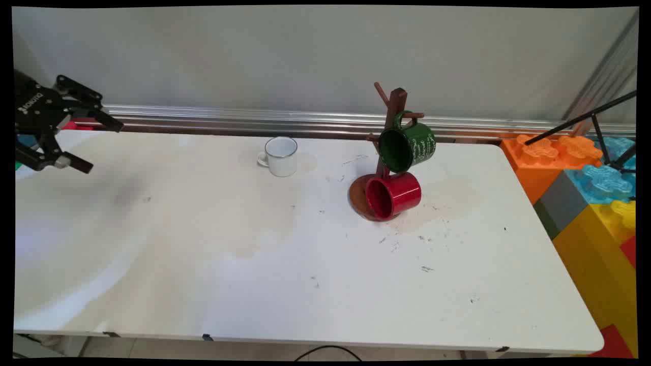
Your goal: Pick up the green mug from the rack
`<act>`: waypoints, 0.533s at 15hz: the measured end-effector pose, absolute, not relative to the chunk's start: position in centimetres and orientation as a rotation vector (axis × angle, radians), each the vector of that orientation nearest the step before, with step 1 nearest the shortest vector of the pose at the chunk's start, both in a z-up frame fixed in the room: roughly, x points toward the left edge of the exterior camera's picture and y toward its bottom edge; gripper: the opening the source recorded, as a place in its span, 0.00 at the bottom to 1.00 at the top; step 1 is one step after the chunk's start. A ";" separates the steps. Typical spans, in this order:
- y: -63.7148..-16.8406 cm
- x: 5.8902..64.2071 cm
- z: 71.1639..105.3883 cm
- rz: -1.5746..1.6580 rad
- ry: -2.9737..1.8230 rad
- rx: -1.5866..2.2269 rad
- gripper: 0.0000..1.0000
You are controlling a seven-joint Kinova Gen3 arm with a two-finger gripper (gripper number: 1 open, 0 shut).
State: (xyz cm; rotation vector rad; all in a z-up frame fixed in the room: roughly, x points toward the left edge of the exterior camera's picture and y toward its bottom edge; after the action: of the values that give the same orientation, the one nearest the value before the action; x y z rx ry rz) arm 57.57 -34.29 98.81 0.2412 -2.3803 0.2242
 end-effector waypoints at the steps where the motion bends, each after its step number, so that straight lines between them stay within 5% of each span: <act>1: -34.5 57.3 99.0 0.217 -2.377 0.241 1.00; 8: -37.0 55.3 100.1 0.180 -2.357 0.243 1.00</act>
State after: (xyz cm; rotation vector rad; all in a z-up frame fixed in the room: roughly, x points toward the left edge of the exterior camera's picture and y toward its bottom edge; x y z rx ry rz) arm 55.28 -37.02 100.14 0.2425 -2.3573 0.1800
